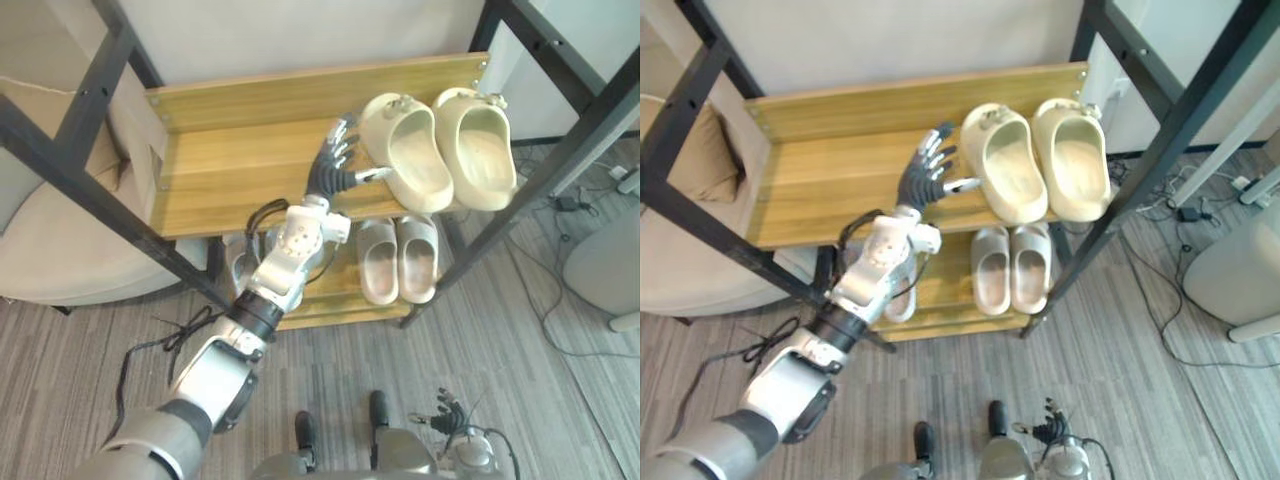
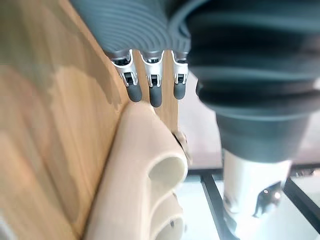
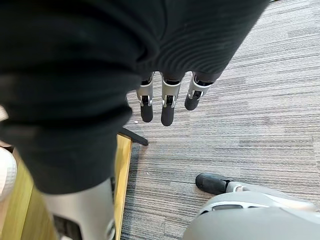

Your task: Organize the slippers on the shoe rack

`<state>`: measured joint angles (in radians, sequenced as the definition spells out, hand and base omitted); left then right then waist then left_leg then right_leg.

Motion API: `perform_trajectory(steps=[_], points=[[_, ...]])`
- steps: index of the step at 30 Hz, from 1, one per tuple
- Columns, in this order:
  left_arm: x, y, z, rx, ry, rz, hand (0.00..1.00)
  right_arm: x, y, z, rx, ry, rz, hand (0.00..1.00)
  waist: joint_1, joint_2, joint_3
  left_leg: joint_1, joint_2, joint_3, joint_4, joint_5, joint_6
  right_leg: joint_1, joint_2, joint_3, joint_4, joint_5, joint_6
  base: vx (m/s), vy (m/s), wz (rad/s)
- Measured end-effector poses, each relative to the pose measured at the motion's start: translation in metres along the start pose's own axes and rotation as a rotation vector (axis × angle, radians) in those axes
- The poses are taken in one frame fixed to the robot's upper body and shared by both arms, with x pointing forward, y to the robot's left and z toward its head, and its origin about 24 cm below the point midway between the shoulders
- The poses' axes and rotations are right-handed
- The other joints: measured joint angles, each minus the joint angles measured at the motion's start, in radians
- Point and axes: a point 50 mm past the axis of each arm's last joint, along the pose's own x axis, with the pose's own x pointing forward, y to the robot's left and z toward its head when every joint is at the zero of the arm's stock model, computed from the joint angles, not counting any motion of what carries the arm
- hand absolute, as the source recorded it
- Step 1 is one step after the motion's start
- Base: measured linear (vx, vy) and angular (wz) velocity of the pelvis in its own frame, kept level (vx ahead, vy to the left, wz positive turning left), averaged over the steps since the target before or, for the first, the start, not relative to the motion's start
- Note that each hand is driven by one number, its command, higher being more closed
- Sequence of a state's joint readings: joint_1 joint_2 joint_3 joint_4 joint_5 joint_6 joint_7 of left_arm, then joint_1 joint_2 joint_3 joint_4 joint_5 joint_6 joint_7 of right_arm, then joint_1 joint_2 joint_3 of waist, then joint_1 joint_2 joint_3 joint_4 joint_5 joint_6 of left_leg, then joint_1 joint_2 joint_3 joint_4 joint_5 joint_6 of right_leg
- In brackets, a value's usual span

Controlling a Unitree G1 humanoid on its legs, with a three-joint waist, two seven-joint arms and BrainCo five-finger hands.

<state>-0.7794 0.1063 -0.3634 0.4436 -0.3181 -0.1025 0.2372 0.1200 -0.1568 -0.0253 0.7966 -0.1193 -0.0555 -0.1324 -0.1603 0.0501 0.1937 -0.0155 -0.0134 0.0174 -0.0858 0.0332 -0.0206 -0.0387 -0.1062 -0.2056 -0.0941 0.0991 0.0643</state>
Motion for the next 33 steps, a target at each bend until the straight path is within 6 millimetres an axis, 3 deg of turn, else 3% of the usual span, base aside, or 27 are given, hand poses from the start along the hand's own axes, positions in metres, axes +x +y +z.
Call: perform_trajectory(steps=[9,14,16,18,24,30,33], points=[[-0.011,0.024,-0.003,-0.001,-0.004,0.069,0.0,0.0,0.0,0.001,0.0,-0.002,0.003,0.0,0.006,0.0,0.0,-0.001,0.001,-0.016,0.0,0.001,-0.001,0.007,0.0,-0.015,0.002,-0.004,-0.003,0.0,-0.001,0.05],[-0.023,0.028,0.012,-0.013,-0.086,0.056,0.0,0.0,0.0,0.0,0.0,0.0,0.004,0.0,0.017,0.0,0.0,0.001,0.002,-0.036,0.0,0.003,-0.004,0.019,0.001,-0.037,0.005,-0.01,-0.003,0.01,-0.008,0.12],[-0.029,0.024,0.018,-0.041,-0.116,0.041,0.0,0.0,0.0,-0.002,-0.002,0.005,0.003,0.0,0.03,0.001,-0.001,0.002,0.002,-0.041,0.002,0.003,-0.004,0.023,0.0,-0.04,0.005,-0.011,-0.005,0.01,-0.004,0.09],[-0.037,0.008,0.029,-0.079,-0.176,-0.033,0.0,-0.002,-0.001,-0.005,-0.004,0.015,0.003,0.0,0.053,0.001,-0.001,-0.001,0.001,-0.055,0.002,0.004,-0.005,0.027,0.0,-0.052,0.005,-0.014,-0.007,0.0,-0.004,0.16],[-0.068,-0.023,0.036,-0.236,-0.212,-0.221,0.0,-0.002,-0.002,-0.007,-0.019,0.02,0.006,0.0,0.065,0.015,-0.028,-0.002,-0.003,-0.086,0.002,0.003,-0.005,0.041,-0.005,-0.077,0.005,-0.026,-0.004,0.01,-0.003,0.15],[-0.101,-0.044,0.022,-0.381,-0.131,-0.352,0.0,-0.005,-0.006,-0.016,-0.055,0.044,0.011,0.0,0.095,0.029,-0.061,0.0,-0.004,-0.117,0.003,0.004,-0.006,0.059,-0.005,-0.112,0.006,-0.04,-0.005,0.01,-0.015,0.16],[-0.122,-0.043,0.0,-0.401,-0.029,-0.36,0.0,-0.004,-0.006,-0.02,-0.063,0.062,0.014,0.0,0.103,0.032,-0.078,0.006,-0.004,-0.136,0.004,0.004,-0.007,0.074,-0.003,-0.13,0.006,-0.047,-0.003,0.01,-0.016,0.18]])
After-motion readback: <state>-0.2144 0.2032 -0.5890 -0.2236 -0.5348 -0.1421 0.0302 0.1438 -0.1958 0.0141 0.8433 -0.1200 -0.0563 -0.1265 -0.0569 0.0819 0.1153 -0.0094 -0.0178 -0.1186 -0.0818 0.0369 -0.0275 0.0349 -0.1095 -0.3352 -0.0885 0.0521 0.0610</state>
